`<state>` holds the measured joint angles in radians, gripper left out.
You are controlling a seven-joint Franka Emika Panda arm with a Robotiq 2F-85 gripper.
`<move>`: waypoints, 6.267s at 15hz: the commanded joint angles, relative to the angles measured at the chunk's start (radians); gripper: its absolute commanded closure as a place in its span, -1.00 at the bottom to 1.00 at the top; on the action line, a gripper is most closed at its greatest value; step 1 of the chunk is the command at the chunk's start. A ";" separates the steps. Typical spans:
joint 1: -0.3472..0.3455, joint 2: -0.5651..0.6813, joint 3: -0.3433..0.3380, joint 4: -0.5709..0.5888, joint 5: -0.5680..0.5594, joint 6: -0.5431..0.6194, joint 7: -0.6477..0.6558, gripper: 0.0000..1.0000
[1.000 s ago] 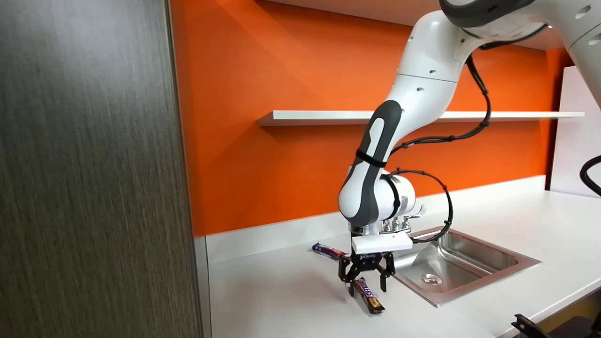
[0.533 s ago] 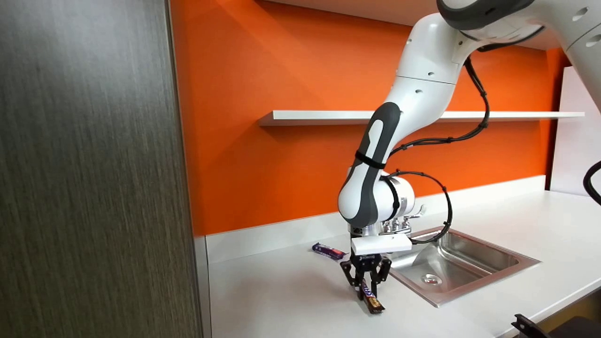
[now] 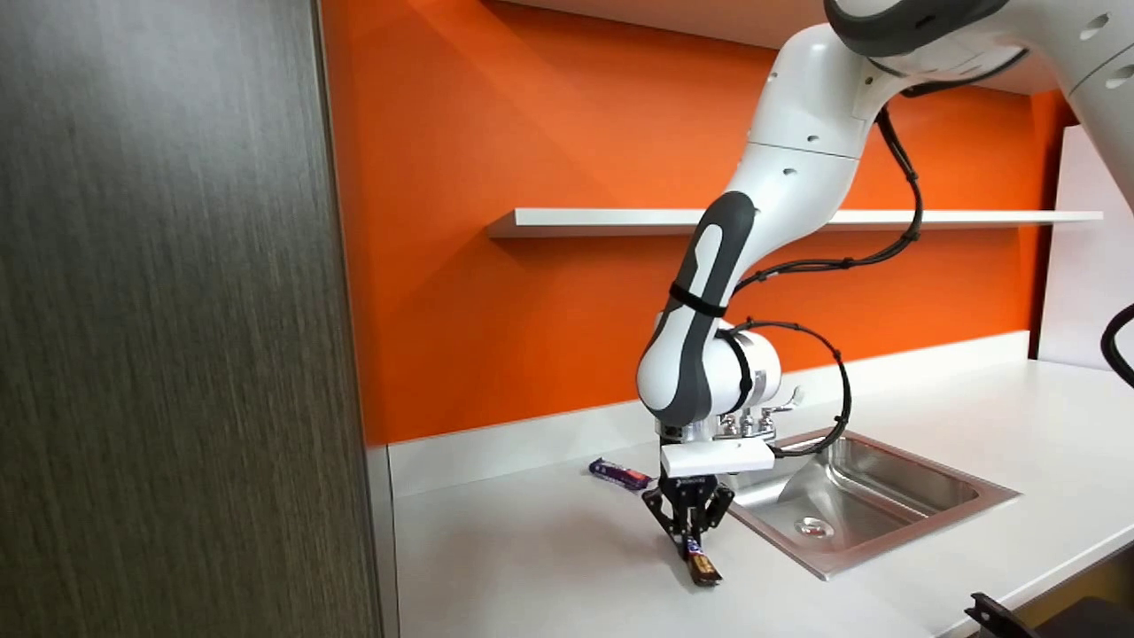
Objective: Put the candy bar on the shelf
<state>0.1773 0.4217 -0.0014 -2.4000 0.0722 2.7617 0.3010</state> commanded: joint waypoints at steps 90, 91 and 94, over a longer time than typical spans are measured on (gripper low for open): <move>-0.076 -0.955 0.013 0.020 -0.010 -0.678 -0.379 -1.00; -0.077 -0.965 0.015 -0.026 -0.011 -0.657 -0.380 -1.00; -0.080 -0.983 0.017 -0.134 -0.020 -0.597 -0.379 -1.00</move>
<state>0.1026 -0.5096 0.0142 -2.4237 0.0440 2.0996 -0.0508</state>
